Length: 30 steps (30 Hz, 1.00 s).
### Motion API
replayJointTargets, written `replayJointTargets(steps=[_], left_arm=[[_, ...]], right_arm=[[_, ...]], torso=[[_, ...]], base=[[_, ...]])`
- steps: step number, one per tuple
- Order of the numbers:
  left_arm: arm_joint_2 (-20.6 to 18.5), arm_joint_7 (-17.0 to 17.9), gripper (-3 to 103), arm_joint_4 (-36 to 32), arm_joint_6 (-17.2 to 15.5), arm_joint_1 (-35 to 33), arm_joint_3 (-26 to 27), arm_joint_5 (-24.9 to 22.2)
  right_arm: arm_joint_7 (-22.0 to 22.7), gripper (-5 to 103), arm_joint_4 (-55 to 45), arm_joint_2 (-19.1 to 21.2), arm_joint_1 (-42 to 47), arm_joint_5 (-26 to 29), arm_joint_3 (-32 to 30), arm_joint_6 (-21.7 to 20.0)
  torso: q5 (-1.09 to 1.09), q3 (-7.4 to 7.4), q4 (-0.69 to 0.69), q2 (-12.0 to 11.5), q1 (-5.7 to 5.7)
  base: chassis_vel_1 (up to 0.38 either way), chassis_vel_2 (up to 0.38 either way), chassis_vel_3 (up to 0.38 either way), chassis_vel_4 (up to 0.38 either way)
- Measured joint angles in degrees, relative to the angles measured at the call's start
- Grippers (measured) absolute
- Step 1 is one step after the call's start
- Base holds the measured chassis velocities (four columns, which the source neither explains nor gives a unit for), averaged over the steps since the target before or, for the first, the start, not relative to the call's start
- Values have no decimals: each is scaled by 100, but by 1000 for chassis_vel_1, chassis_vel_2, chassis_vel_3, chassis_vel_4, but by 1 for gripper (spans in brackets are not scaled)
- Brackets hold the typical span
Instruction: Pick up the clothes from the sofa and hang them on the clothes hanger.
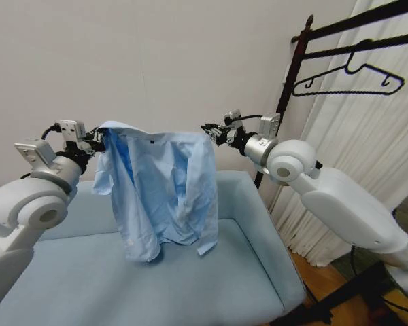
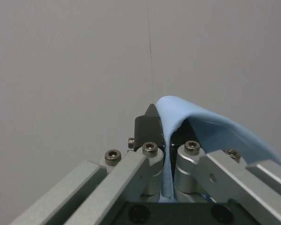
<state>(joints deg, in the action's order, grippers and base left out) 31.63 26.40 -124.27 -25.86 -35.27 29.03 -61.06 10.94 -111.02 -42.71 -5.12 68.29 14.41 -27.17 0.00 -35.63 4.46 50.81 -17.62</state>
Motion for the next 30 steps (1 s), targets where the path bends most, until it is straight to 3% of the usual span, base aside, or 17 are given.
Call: replayJointTargets(steps=[1, 3, 5, 8, 9, 12, 13, 16, 17, 19, 21, 23, 24, 29, 30], left_arm=[[0, 0, 0, 0, 0, 0, 0, 0], [-31, -5, 0, 27, -24, 51, -46, -54], [-46, -8, 0, 29, -42, 72, -68, -85], [-94, -20, 0, 24, -87, 103, -119, -139], [-94, -20, 0, 24, -87, 103, -119, -139], [-181, -47, 0, -21, -108, 67, -124, -168], [-181, -47, 0, -21, -108, 67, -124, -168], [-261, -94, 0, -46, -113, -23, -65, -169], [-261, -94, 0, -46, -113, -23, -65, -169], [-272, -111, 0, -49, -113, -82, -23, -160], [-271, -125, 0, -49, -113, -110, -10, -149], [-218, -141, 0, -45, -111, -183, 31, -97], [-218, -141, 0, -45, -111, -183, 31, -97], [-139, -150, 0, -69, -86, -234, 100, -68], [-139, -150, 0, -69, -86, -234, 100, -68]], right_arm=[[0, 37, 0, 0, 0, 0, 0, 0], [96, 47, -5, 49, 39, 10, -79, -7], [239, 47, -7, 55, 39, 19, -116, -24], [1380, 64, -33, -27, -94, 167, -192, -265], [1380, 64, -33, -27, -94, 167, -192, -265], [2597, 80, -39, -192, -335, 519, -245, -484], [2597, 80, -39, -192, -335, 519, -245, -484], [3824, 91, 155, -379, -938, 931, -101, -524], [3824, 91, 155, -379, -938, 931, -101, -524], [4369, 99, 401, -523, -1456, 1285, 76, -525], [4588, 100, 544, -620, -1738, 1430, 176, -522], [5157, 100, 1036, -922, -2507, 1669, 496, -455], [5157, 100, 1036, -922, -2507, 1669, 496, -455], [6220, 100, 2543, -1587, -3559, 1925, 1119, -155], [6220, 100, 2543, -1587, -3559, 1925, 1119, -155]], torso=[[0, 0, 0, 0, 0], [0, 0, 2, 0, 0], [0, 0, 1, 0, 0], [1, 0, 2, 0, 0], [1, 0, 2, 0, 0], [1, 0, 0, 0, 0], [1, 0, 0, 0, 0], [1, 0, 0, 0, 0], [1, 0, 0, 0, 0], [1, 0, 1, 0, 0], [1, 0, 1, 0, 0], [-2, 0, 0, 0, 0], [-2, 0, 0, 0, 0], [-2, 1, -1, 0, 0], [-2, 1, -1, 0, 0]], base=[[0, 0, 0, 0], [0, 0, 0, 0], [0, 0, 0, 0], [0, 0, 0, 0], [0, 0, 0, 0], [0, 0, 0, 0], [0, 0, 0, 0], [0, 0, 0, 0], [0, 0, 0, 0], [0, 0, 0, 0], [0, 0, 0, 0], [0, 0, 0, 0], [0, 0, 0, 0], [0, 0, 0, 0], [0, 0, 0, 0]])
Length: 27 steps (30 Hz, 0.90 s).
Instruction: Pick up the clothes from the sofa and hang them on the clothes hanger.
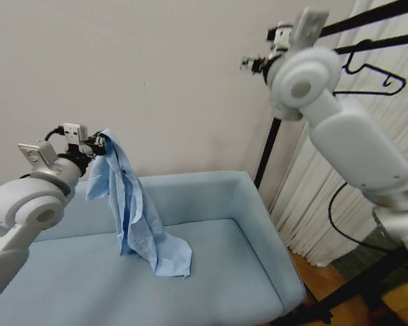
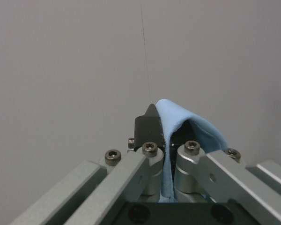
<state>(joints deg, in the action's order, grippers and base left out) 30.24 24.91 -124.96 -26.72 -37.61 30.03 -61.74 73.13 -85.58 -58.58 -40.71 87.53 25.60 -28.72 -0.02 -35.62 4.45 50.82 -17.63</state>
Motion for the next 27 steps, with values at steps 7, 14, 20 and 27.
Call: replayJointTargets(steps=[7, 14, 20, 27], left_arm=[[49, -5, 0, -168, 28, -151, 153, -31], [84, 15, 0, -337, 40, -258, 222, -72], [142, 37, 0, -430, 46, -290, 229, -86], [222, 40, 0, -542, 112, -541, 297, -80]], right_arm=[[401, 100, 2088, -663, -417, -327, 153, 239], [155, 100, 3969, -1310, -619, -1167, -254, 312], [-447, 100, 5174, -1744, -715, -1907, -628, 391], [-761, 100, 5629, -1668, -732, -2219, -613, 351]], torso=[[2, 0, 2, 0, 0], [3, -1, 2, 0, -1], [1, -1, -1, -1, 0], [2, -1, 2, -1, 0]], base=[[0, 0, 0, 0], [0, 0, 0, 0], [0, 0, 0, 0], [0, 0, 0, 0]])
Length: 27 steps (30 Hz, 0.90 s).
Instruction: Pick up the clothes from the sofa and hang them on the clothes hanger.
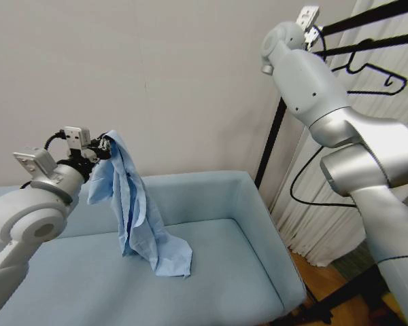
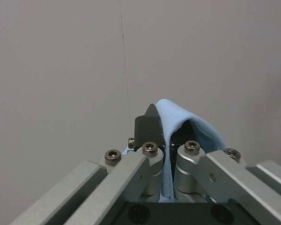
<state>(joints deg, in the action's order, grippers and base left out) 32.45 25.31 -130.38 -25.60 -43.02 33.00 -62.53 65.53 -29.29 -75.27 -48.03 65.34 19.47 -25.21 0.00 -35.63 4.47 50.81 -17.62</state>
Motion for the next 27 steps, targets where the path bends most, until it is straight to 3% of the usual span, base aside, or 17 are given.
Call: replayJointTargets(steps=[8, 25, 27], left_arm=[[37, -11, 0, -38, 26, -24, 2, 20], [131, -66, 0, 70, 52, -41, -11, 98], [146, -94, 0, 114, 64, -24, -30, 139]], right_arm=[[-488, 100, 364, 139, -48, -193, -44, -8], [-578, 102, 274, 299, 241, -204, -145, -1], [-620, 93, 272, 314, 261, -202, -146, 5]], torso=[[1, 0, -1, 0, 0], [0, 1, 0, 0, 0], [0, 0, -1, 0, 0]], base=[[0, 0, 0, 0], [0, 0, 0, 0], [0, 0, 0, 0]])
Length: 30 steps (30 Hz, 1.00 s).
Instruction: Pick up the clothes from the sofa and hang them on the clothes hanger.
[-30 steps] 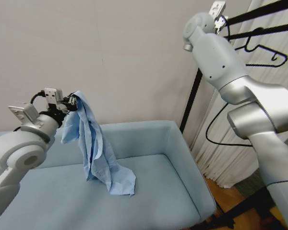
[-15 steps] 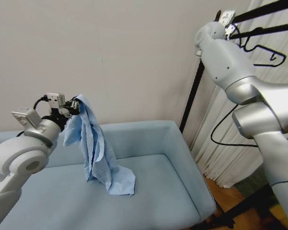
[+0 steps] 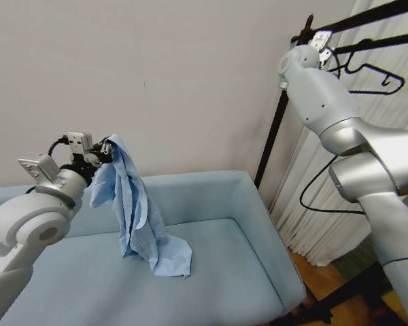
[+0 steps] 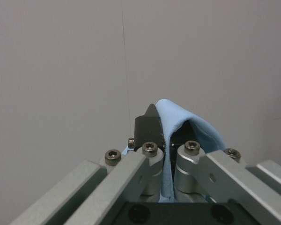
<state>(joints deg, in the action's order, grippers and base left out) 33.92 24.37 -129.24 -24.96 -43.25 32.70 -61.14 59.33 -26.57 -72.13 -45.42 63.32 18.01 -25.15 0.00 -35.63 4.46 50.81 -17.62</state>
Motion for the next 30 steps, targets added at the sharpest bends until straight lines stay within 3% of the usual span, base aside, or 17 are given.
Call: replayJointTargets(steps=[3, 10, 12, 19, 21, 25, 30], left_arm=[[3, -19, 0, 34, 5, 23, -11, 16], [4, -36, 0, 85, 9, 64, -24, 19], [5, -35, 0, 85, 10, 61, -24, 19], [-16, -37, 0, 131, 17, 67, -17, 20], [-16, -37, 0, 143, 18, 81, -19, 19], [5, -38, 0, 167, 20, 135, -71, 19], [50, -40, 0, 172, 20, 149, -95, 21]], right_arm=[[-26, 87, -12, 14, 16, 1, 0, 8], [29, 55, -139, 83, 99, 49, 16, 9], [37, 55, -149, 90, 112, 56, 16, 9], [44, 22, -189, 151, 163, 63, 12, 19], [44, 22, -200, 166, 172, 65, 11, 22], [52, 2, -240, 223, 198, 73, 15, 29], [57, 1, -279, 302, 245, 75, 33, 38]], torso=[[0, 0, 0, 0, 0], [0, 0, 0, 0, 0], [0, 0, 0, 0, 0], [0, 0, 0, 0, 0], [0, 0, 0, 0, 0], [0, 0, 0, 0, 0], [0, 0, 0, 0, 0]], base=[[0, 0, 0, 0], [0, 0, 0, 0], [0, 0, 0, 0], [0, 0, 0, 0], [0, 0, 0, 0], [0, 0, 0, 0], [0, 0, 0, 0]])
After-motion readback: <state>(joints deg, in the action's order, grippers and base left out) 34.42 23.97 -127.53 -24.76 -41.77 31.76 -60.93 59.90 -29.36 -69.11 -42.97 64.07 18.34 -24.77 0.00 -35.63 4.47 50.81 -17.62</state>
